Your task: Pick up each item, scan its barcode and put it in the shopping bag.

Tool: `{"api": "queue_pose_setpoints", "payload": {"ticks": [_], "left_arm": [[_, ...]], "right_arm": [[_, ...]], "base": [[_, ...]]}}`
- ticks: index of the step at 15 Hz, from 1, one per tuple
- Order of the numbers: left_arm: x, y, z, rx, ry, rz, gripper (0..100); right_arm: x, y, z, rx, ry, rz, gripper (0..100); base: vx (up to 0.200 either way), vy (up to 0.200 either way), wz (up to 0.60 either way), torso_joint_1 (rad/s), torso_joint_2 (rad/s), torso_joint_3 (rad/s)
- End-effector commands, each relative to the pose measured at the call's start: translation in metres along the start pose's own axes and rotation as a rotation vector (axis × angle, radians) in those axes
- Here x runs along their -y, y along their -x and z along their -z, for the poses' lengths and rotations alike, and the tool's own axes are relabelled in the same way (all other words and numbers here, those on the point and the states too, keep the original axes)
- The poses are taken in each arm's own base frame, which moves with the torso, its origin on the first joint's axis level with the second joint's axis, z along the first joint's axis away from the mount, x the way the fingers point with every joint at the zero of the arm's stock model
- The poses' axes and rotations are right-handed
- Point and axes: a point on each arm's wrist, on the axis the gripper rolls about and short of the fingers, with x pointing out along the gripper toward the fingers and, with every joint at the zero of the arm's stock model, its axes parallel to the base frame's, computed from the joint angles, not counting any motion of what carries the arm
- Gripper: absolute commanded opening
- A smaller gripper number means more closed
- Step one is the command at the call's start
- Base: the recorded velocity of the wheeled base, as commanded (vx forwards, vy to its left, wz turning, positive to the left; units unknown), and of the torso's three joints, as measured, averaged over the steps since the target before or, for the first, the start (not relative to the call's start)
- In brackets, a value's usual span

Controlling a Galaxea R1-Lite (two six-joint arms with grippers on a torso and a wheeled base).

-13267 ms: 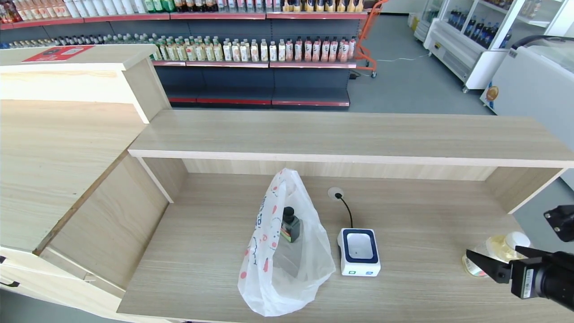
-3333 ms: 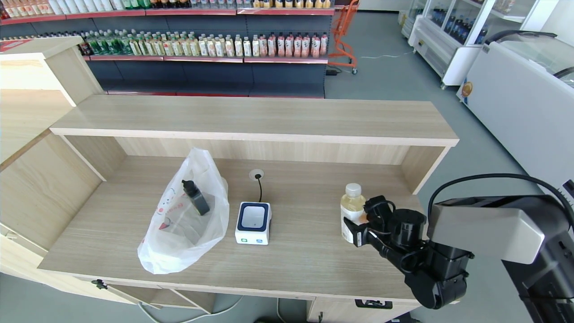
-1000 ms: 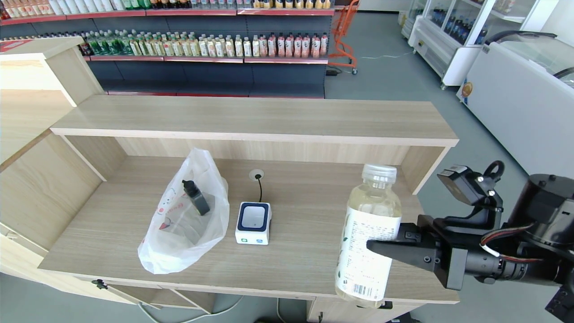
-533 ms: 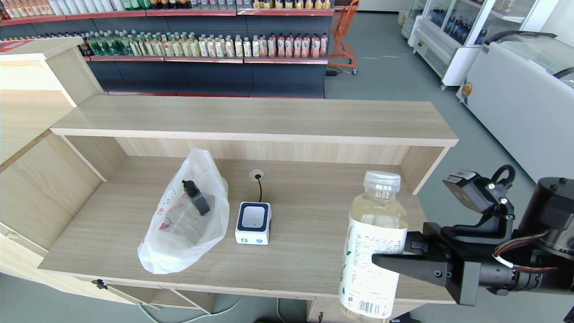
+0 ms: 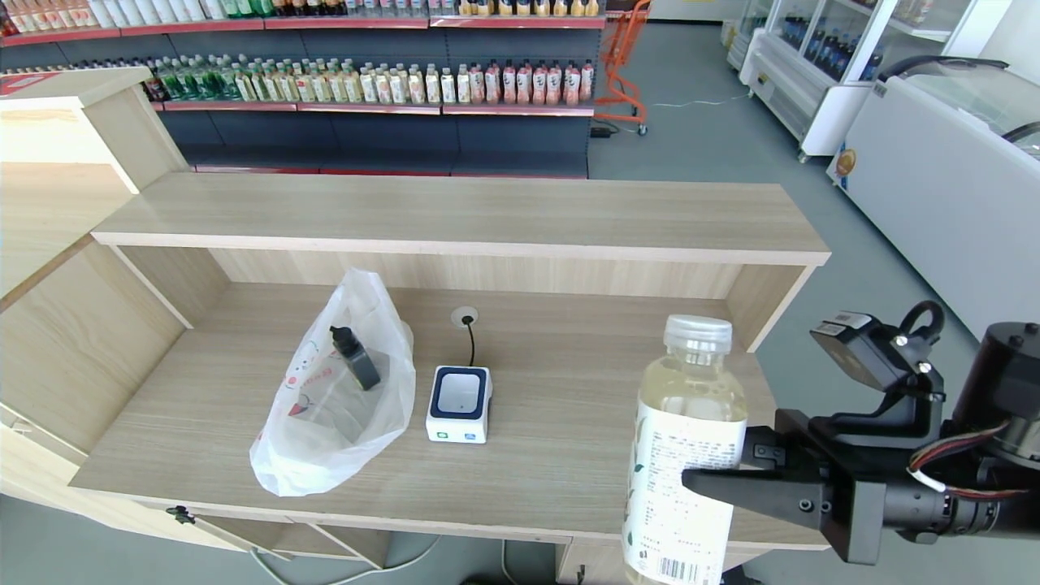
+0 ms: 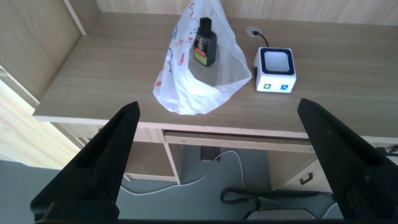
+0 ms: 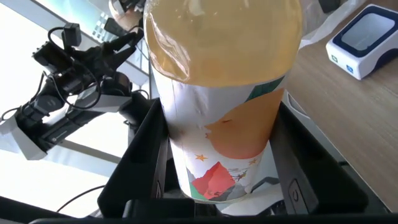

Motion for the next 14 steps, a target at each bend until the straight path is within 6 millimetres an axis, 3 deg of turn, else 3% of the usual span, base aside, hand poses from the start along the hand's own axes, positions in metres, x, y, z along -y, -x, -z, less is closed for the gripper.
{"api": "queue_pose_setpoints", "payload": {"ticks": [1,5,11,14], "left_arm": [[0.000,0.000,0.000,0.001,0.000,0.000,100],[0.000,0.000,0.000,0.001,0.000,0.000,100],[0.000,0.000,0.000,0.001,0.000,0.000,100],[0.000,0.000,0.000,0.001,0.000,0.000,100]], "right_arm": [[-0.001,0.000,-0.001,0.002,0.004,-0.002,0],[-0.003,0.006,-0.006,0.030,0.035,0.011,0],[0.011,0.033,-0.013,0.066,0.395,0.176,0],[-0.004,0.041,-0.014,0.091,0.475,0.220,0]], "base": [[0.000,0.000,0.00,0.000,0.00,0.000],[0.000,0.000,0.00,0.000,0.00,0.000],[0.000,0.000,0.00,0.000,0.00,0.000],[0.000,0.000,0.00,0.000,0.00,0.000]]}}
